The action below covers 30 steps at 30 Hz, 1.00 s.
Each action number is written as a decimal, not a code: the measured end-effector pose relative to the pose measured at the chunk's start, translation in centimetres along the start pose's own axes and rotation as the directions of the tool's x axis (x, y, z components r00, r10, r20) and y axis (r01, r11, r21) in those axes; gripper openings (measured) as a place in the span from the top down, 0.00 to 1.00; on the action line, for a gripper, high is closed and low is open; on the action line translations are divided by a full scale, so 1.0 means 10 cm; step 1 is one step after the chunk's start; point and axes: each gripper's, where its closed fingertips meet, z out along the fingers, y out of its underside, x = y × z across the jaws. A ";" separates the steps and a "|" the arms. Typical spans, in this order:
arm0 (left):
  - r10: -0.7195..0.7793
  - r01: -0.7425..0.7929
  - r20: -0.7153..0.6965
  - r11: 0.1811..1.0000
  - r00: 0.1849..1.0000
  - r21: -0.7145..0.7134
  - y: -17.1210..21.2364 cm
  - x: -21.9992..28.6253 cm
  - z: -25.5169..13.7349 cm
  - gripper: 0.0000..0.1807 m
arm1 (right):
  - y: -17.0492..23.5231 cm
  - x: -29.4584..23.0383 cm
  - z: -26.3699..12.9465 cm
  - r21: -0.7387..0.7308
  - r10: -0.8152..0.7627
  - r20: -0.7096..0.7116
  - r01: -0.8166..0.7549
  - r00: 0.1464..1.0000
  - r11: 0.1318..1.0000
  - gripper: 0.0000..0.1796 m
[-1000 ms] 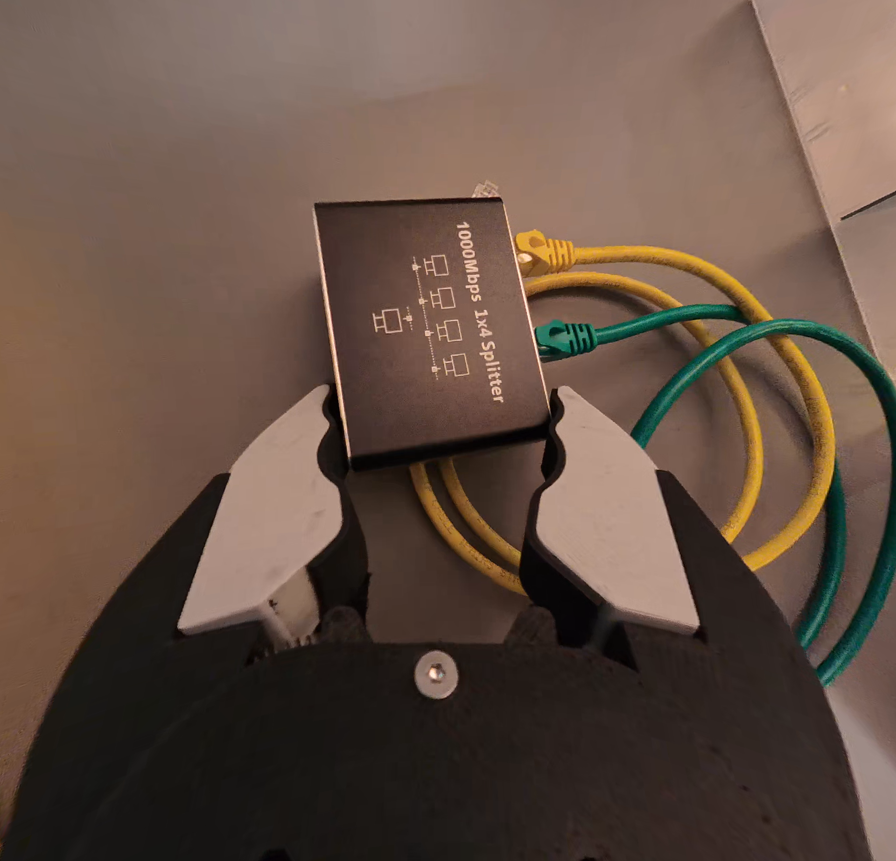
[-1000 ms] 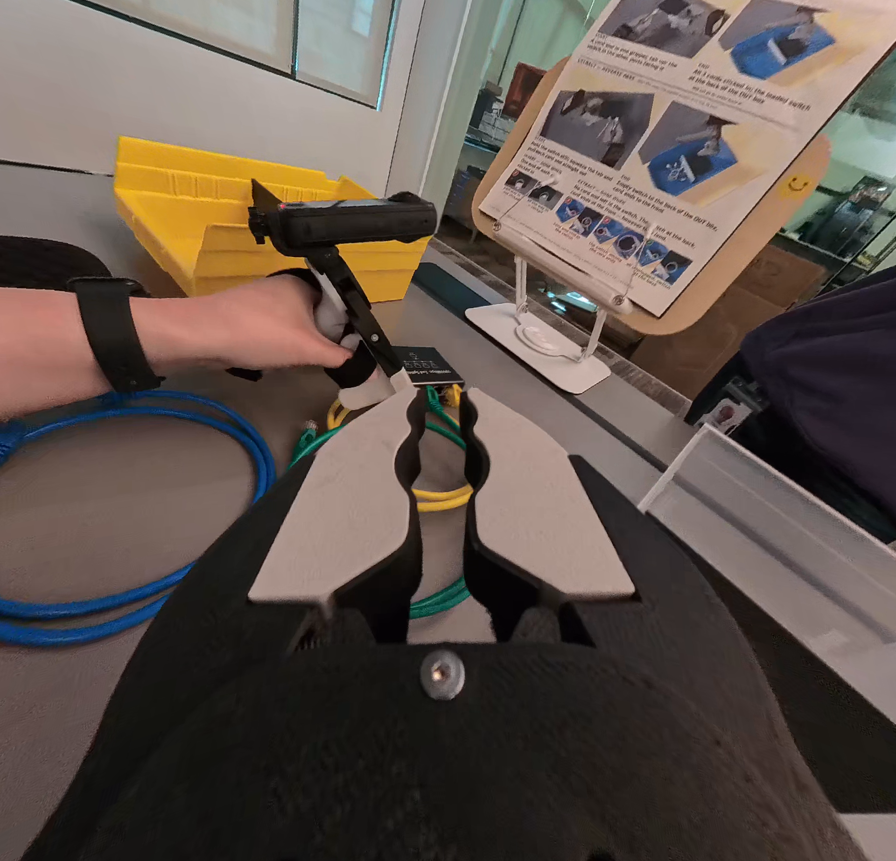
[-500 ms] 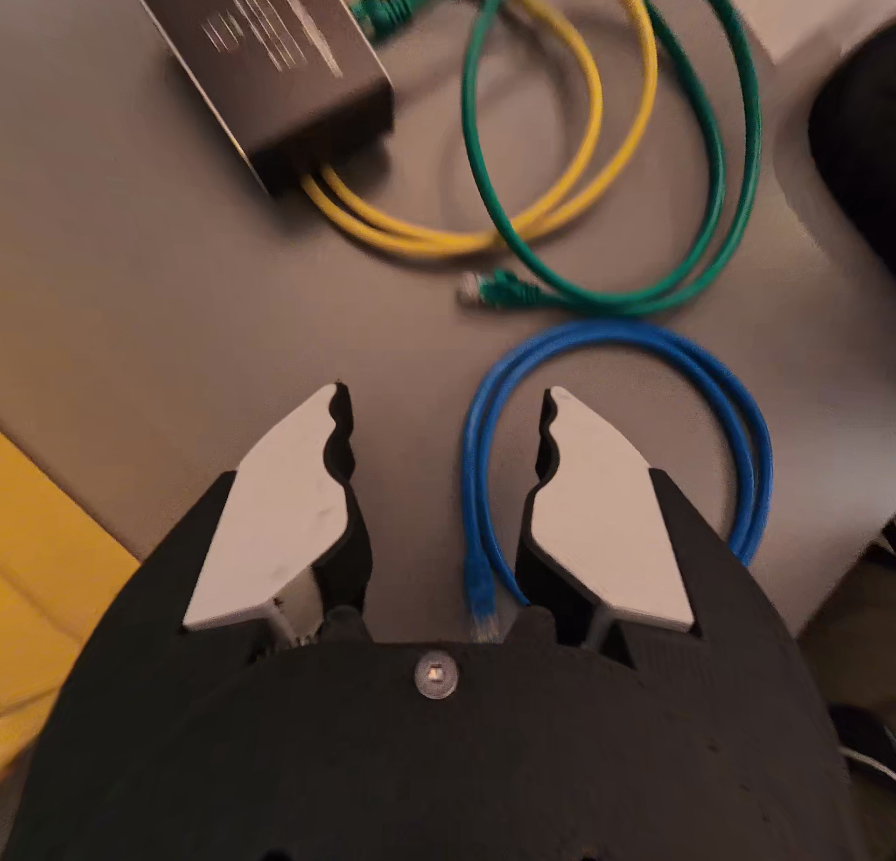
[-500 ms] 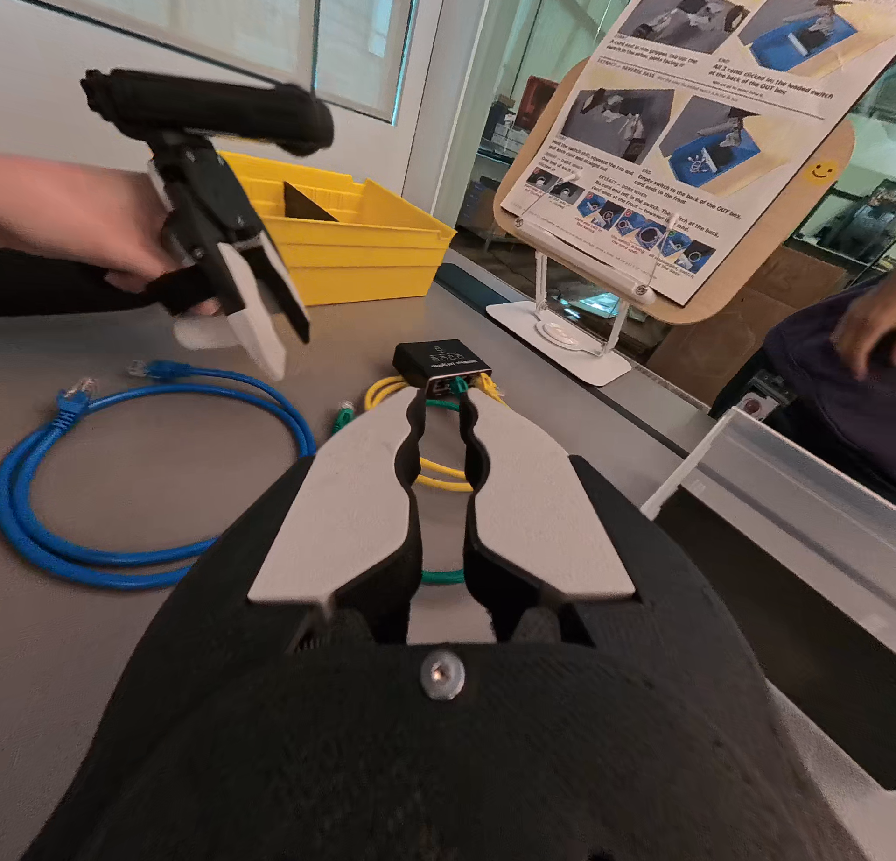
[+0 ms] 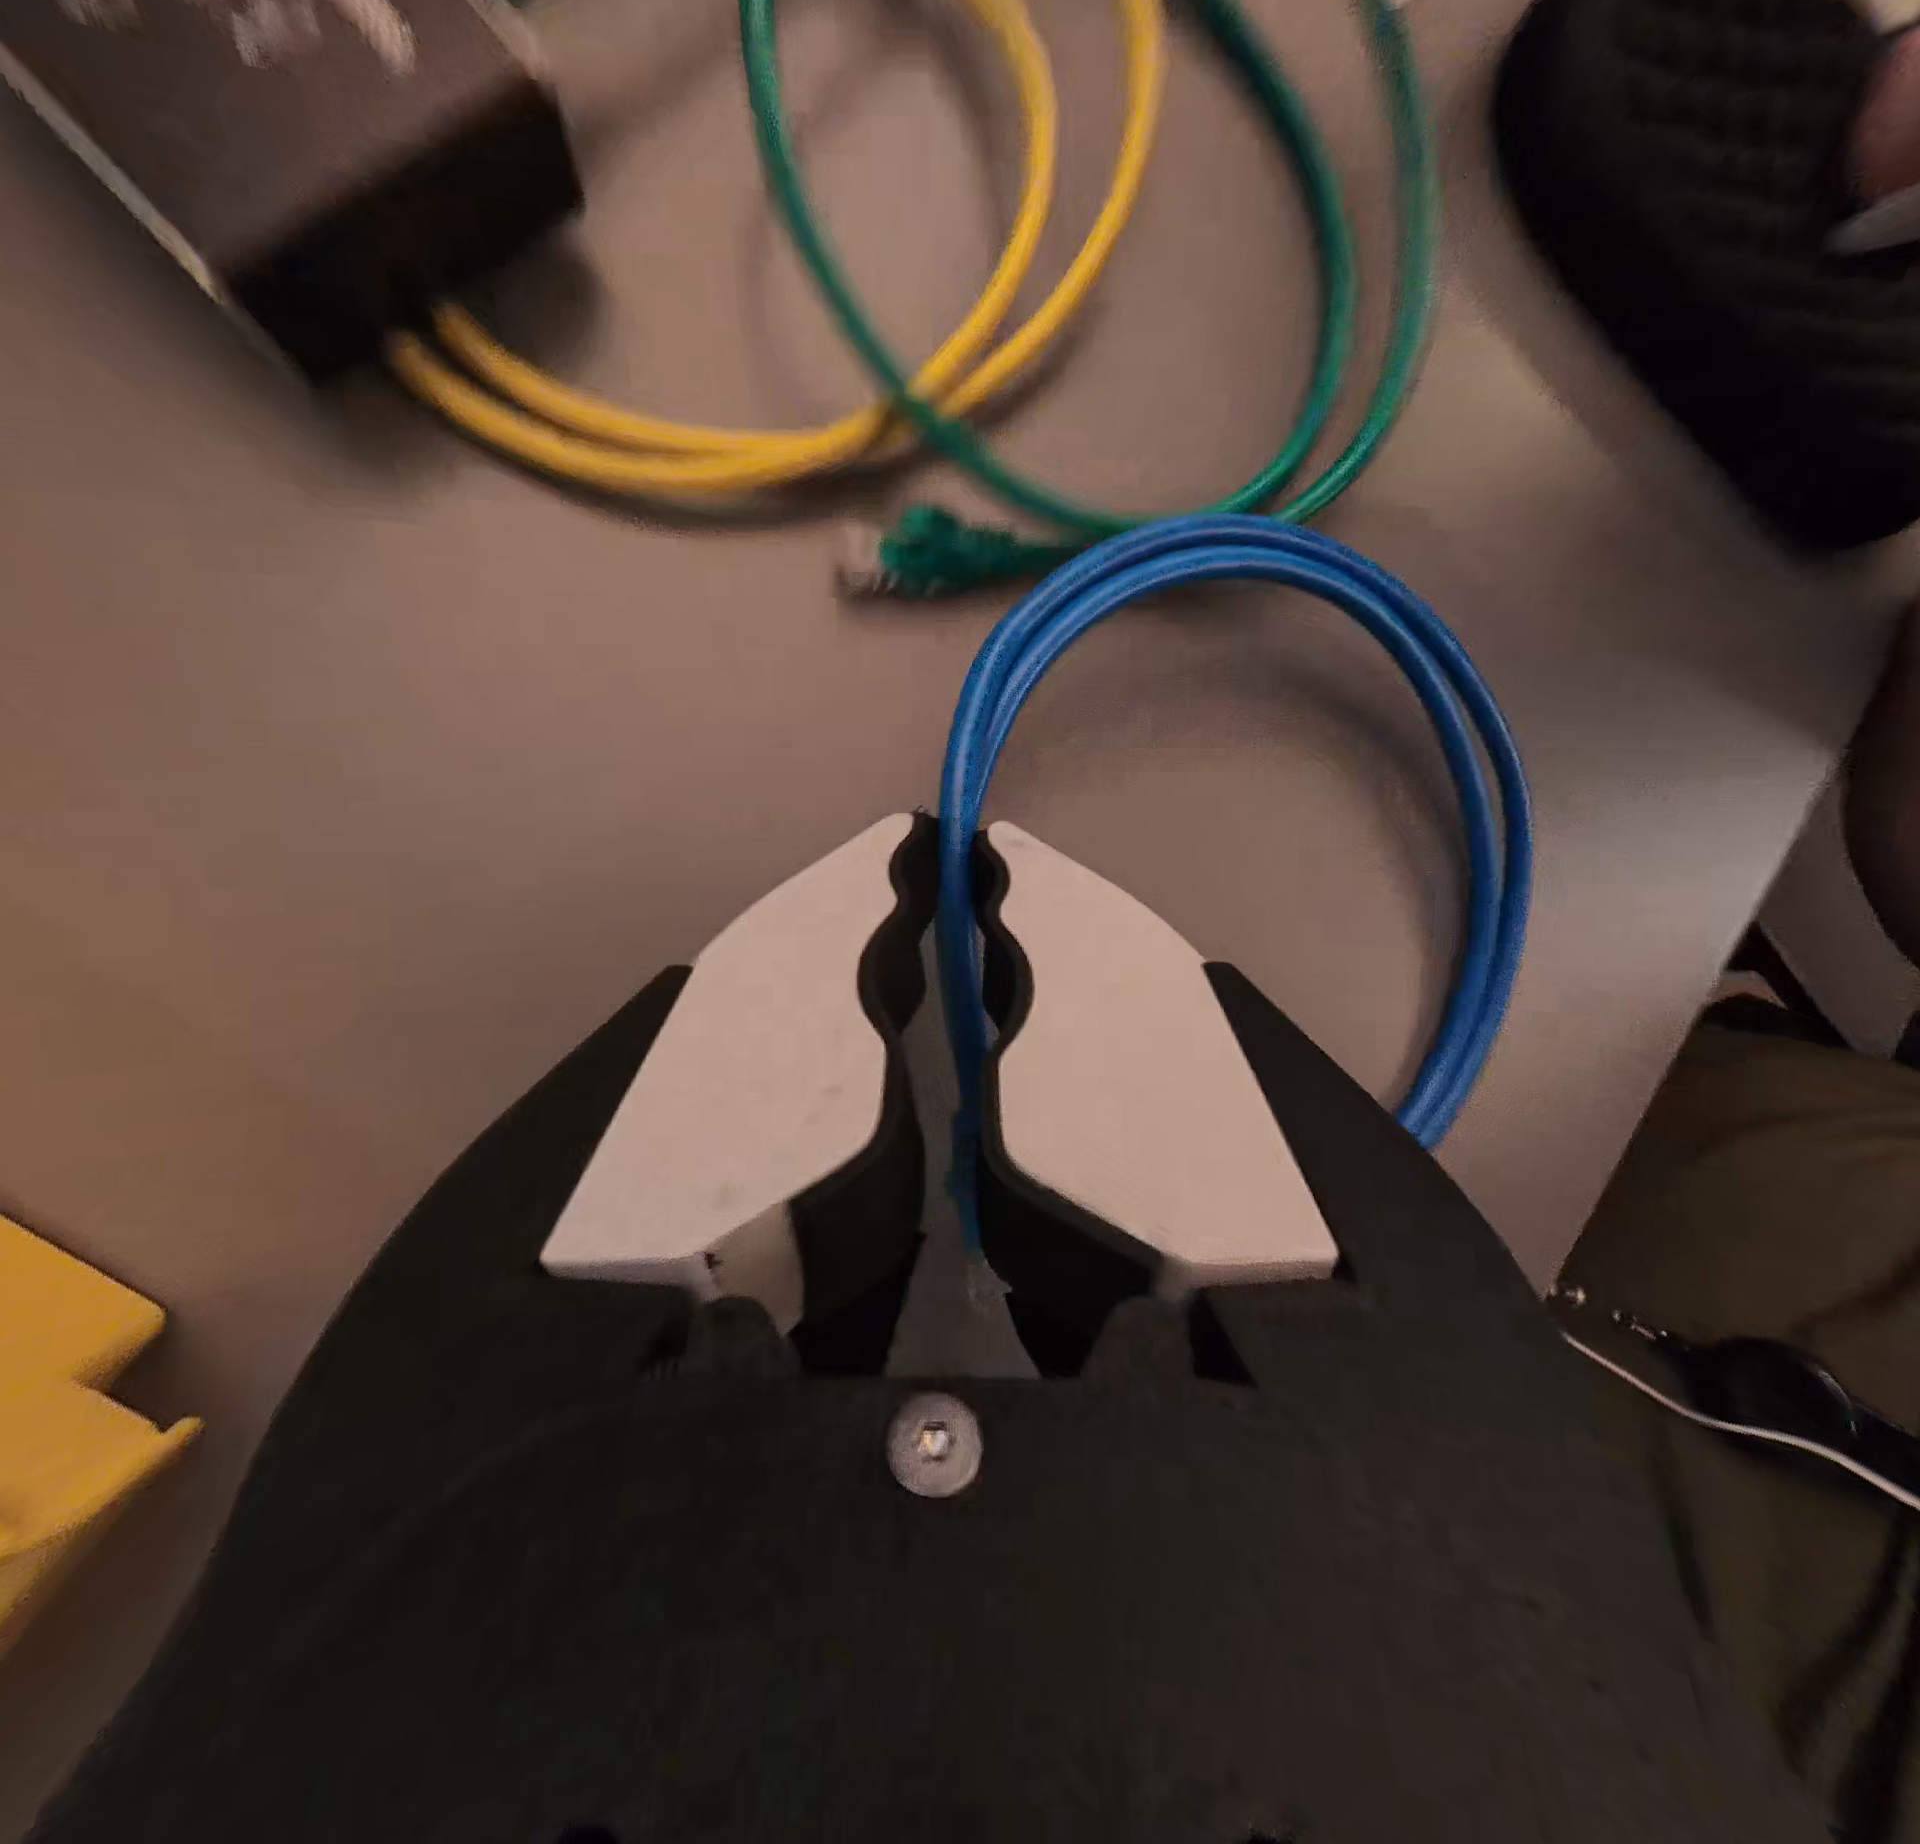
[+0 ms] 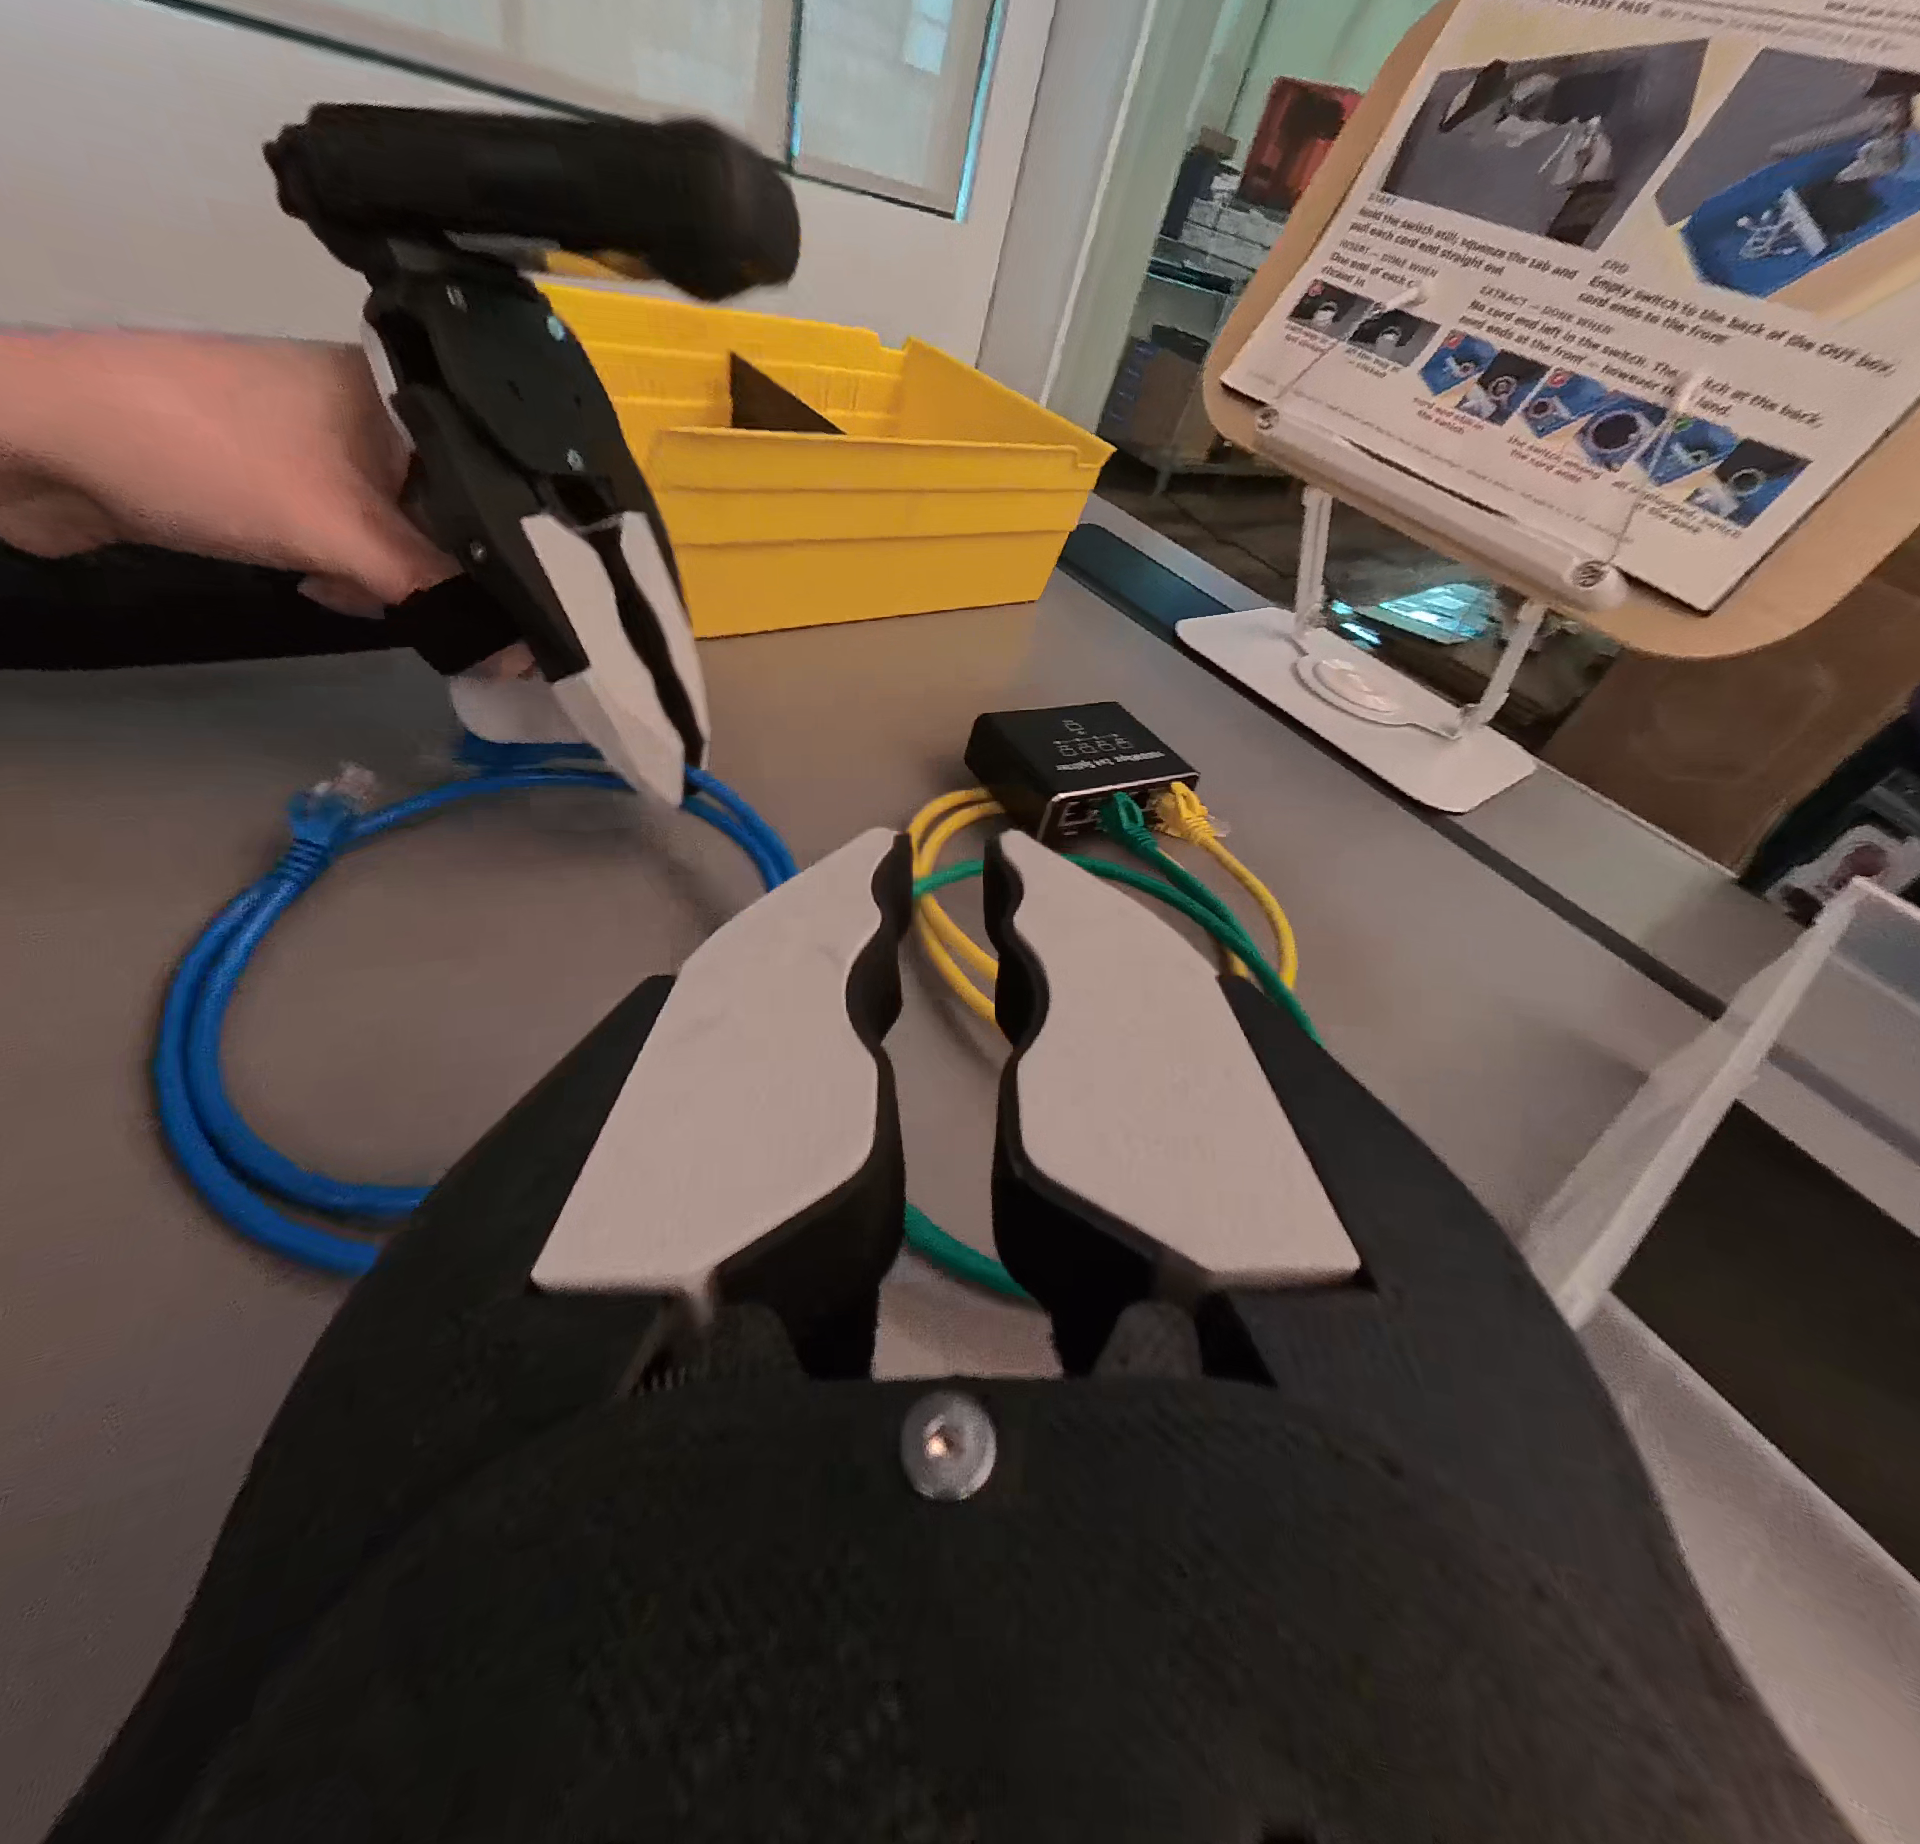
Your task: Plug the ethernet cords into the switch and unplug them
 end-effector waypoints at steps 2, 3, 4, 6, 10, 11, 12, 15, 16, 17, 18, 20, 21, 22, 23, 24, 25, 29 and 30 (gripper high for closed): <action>0.087 -0.087 0.010 0.993 0.996 0.074 -0.17 0.07 -0.18 0.97 | -0.04 -0.02 0.03 0.016 0.028 0.043 -0.029 0.999 0.999 0.93; 0.152 -0.154 0.023 0.982 0.988 0.106 -0.26 0.12 -0.29 0.97 | -0.08 -0.03 0.05 0.026 0.038 0.074 -0.040 0.997 0.999 0.93; 0.208 -0.212 0.044 0.970 0.977 0.121 -0.33 0.15 -0.39 0.97 | -0.13 -0.05 0.08 0.035 0.049 0.116 -0.053 0.992 0.998 0.93; 0.281 -0.291 0.094 0.950 0.955 0.113 -0.45 0.19 -0.58 0.97 | -0.27 -0.09 0.16 0.042 0.089 0.204 -0.100 0.975 0.994 0.90; 0.337 -0.352 0.115 0.924 0.934 0.151 -0.74 0.30 -0.88 0.97 | -0.49 -0.12 0.41 -0.033 0.164 0.291 -0.161 0.942 0.986 0.80; 0.345 -0.361 0.118 0.919 0.931 0.159 -0.80 0.32 -0.92 0.97 | -0.47 -0.12 0.50 -0.079 0.162 0.286 -0.146 0.944 0.986 0.75; 0.350 -0.367 0.129 0.917 0.928 0.157 -0.83 0.31 -0.95 0.97 | -0.43 -0.13 0.57 -0.132 0.161 0.296 -0.126 0.942 0.983 0.75; 0.358 -0.377 0.137 0.911 0.924 0.166 -0.91 0.28 -0.97 0.97 | -0.35 -0.28 0.68 -0.247 0.179 0.385 -0.085 0.905 0.965 0.93; 0.356 -0.373 0.123 0.911 0.926 0.174 -0.91 0.28 -0.97 0.97 | -0.32 -0.23 0.72 -0.265 0.187 0.350 -0.094 0.918 0.960 1.00; 0.343 -0.358 0.108 0.912 0.933 0.198 -0.93 0.28 -0.97 0.97 | -0.34 -0.21 0.73 -0.258 0.195 0.341 -0.109 0.919 0.960 1.00; 0.321 -0.330 0.078 0.915 0.944 0.233 -0.93 0.28 -0.99 0.96 | -0.38 -0.22 0.72 -0.242 0.216 0.355 -0.133 0.910 0.961 1.00; 0.233 -0.232 0.035 0.927 0.972 0.296 -0.91 0.21 -1.09 0.82 | -0.43 -0.20 0.69 -0.216 0.252 0.352 -0.184 0.901 0.959 1.00; 0.179 -0.178 0.027 0.923 0.983 0.341 -0.90 0.15 -1.17 0.75 | -0.43 -0.16 0.67 -0.210 0.254 0.333 -0.191 0.908 0.959 1.00; 0.138 -0.131 0.010 0.907 0.990 0.401 -0.87 0.10 -1.27 0.73 | -0.44 -0.13 0.65 -0.197 0.245 0.324 -0.188 0.914 0.962 1.00; 0.106 -0.087 -0.015 0.879 0.994 0.468 -0.83 0.08 -1.36 0.73 | -0.46 -0.13 0.62 -0.175 0.236 0.327 -0.186 0.915 0.967 1.00; 0.080 -0.048 -0.038 0.850 0.996 0.524 -0.77 0.05 -1.43 0.73 | -0.48 -0.13 0.59 -0.157 0.231 0.334 -0.188 0.914 0.970 1.00; 0.071 -0.028 -0.056 0.831 0.996 0.555 -0.69 0.03 -1.45 0.74 | -0.50 -0.13 0.56 -0.142 0.225 0.340 -0.186 0.913 0.972 1.00; 0.141 0.002 -0.190 0.798 0.971 0.602 -0.47 0.17 -1.31 0.69 | -0.55 -0.18 0.48 -0.096 0.161 0.379 -0.134 0.911 0.986 1.00; 0.183 0.009 -0.241 0.780 0.953 0.626 -0.48 0.28 -1.30 0.69 | -0.55 -0.17 0.47 -0.096 0.158 0.376 -0.132 0.913 0.987 1.00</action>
